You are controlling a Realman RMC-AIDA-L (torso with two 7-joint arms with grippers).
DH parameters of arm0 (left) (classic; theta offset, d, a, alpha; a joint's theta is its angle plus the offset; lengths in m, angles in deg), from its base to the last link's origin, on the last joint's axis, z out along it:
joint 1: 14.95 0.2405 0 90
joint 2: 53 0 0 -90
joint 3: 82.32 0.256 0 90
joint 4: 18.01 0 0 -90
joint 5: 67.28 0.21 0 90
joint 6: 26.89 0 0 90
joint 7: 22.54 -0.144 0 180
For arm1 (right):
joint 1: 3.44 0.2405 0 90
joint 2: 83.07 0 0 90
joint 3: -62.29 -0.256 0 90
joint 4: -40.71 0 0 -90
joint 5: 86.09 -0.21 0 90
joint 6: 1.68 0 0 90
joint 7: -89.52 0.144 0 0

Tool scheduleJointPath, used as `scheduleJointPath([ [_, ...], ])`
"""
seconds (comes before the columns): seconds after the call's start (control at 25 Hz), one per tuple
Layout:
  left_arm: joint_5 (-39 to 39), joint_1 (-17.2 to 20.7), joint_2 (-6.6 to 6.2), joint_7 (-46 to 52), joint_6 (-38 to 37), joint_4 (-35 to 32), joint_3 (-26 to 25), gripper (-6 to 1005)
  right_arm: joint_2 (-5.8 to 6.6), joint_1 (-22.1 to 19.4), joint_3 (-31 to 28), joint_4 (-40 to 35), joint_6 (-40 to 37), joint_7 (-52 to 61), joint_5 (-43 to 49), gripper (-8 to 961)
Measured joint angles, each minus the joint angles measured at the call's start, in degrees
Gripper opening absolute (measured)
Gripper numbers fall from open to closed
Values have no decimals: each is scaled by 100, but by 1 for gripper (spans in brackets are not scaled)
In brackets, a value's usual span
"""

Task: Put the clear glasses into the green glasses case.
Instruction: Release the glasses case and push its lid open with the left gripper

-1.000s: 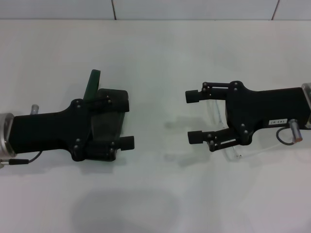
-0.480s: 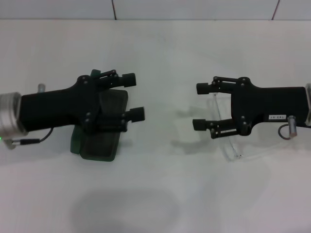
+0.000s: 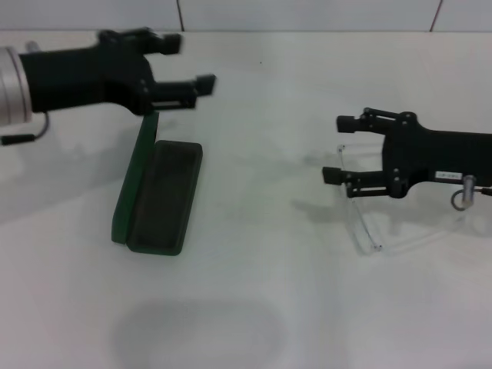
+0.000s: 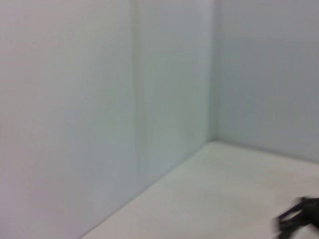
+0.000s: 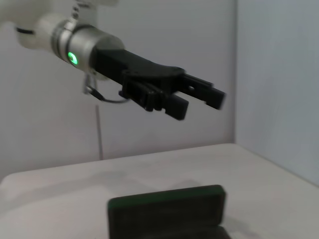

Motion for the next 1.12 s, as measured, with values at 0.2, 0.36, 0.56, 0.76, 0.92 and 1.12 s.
scheduleJointPath([
  [0.2,1984,50,506,1900,-248,-1246,-409,825,38,-142,-49,-74,79,-17,-126,871],
  [0.36,2744,-43,516,3062,-525,-1338,-338,823,54,-148,-80,-109,94,-18,-130,871],
  [0.56,3420,-150,529,3932,-877,-1436,-297,820,57,-266,-85,-323,147,-8,-101,871],
  [0.76,3987,-437,533,4585,-1300,-1624,-291,817,56,-344,-85,-465,156,19,-65,871],
  [0.92,4412,-664,544,4919,-1481,-1621,-293,818,56,-361,-86,-498,125,23,-57,871],
  [1.12,5042,-854,557,5160,-1523,-1398,-143,818,56,-363,-86,-508,87,24,-52,871],
])
